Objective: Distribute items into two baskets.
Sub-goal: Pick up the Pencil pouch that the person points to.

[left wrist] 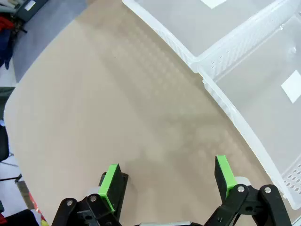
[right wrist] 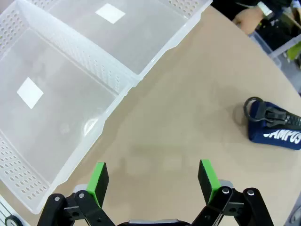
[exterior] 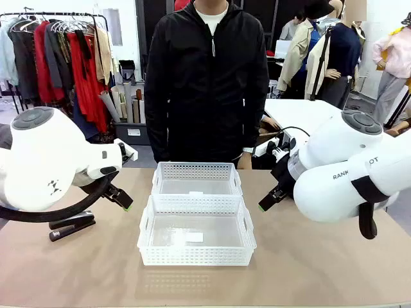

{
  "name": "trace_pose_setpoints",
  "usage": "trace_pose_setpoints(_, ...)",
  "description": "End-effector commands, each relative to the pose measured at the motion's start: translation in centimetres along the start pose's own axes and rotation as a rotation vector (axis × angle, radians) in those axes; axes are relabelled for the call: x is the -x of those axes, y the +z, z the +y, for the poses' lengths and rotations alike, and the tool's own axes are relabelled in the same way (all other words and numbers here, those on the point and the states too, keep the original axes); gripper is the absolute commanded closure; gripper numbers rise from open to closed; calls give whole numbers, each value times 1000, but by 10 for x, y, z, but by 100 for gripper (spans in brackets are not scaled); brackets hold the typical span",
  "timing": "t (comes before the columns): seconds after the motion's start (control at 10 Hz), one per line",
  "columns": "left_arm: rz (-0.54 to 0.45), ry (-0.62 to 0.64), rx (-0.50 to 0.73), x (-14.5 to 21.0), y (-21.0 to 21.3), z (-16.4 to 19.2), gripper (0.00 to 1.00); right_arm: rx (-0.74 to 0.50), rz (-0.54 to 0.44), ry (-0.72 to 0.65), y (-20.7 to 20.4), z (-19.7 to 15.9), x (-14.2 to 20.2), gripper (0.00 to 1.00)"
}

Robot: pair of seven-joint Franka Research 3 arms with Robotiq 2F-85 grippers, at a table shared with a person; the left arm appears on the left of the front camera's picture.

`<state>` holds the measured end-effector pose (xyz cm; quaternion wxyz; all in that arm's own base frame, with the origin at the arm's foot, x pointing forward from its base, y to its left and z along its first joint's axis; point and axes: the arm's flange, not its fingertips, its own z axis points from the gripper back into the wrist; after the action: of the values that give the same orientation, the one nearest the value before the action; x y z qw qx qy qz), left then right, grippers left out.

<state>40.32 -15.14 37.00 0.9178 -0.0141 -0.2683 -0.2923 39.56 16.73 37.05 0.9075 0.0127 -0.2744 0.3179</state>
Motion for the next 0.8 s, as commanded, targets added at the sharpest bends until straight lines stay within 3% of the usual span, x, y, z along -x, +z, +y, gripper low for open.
trace_pose_setpoints(0.0, 0, 0, 0, 0, 0, 0, 0, 0, 0, 0, 0, 0, 0, 0)
trace_pose_setpoints(0.7, 0, 0, 0, 0, 0, 0, 0, 0, 0, 0, 0, 0, 0, 0)
